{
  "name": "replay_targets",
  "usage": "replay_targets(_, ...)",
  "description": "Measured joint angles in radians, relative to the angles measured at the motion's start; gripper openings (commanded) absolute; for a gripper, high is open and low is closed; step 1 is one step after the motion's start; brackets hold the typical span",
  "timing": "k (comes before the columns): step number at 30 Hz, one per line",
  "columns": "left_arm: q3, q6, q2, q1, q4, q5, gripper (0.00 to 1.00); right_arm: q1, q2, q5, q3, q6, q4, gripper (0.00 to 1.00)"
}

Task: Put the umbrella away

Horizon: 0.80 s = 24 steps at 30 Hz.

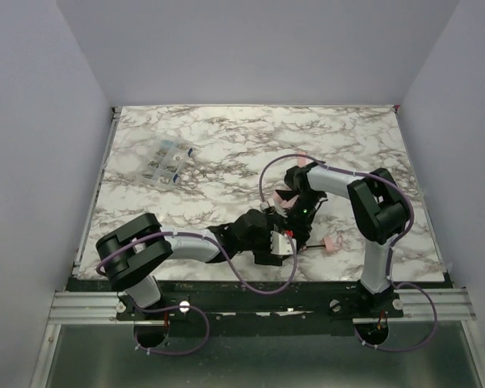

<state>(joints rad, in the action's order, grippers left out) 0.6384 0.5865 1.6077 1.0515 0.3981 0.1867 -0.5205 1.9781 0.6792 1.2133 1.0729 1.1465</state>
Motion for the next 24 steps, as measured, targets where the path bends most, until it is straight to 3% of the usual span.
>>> replay_targets(4,0.044,-0.042,0.021,0.000,-0.076,-0.003,0.70,0.006,-0.004,0.010,-0.005,-0.006,-0.006,0.33)
replay_targets(7,0.075,-0.090,0.047,-0.001,-0.118,0.010,0.61,0.006,-0.027,0.011,-0.016,0.005,-0.024,0.39)
replay_targets(12,0.093,-0.136,0.056,-0.003,-0.145,0.021,0.42,0.018,-0.074,0.026,-0.051,0.040,-0.037,0.62)
replay_targets(24,0.135,-0.165,0.108,-0.033,-0.089,0.061,0.37,0.133,-0.287,0.016,-0.082,0.117,-0.083,0.82)
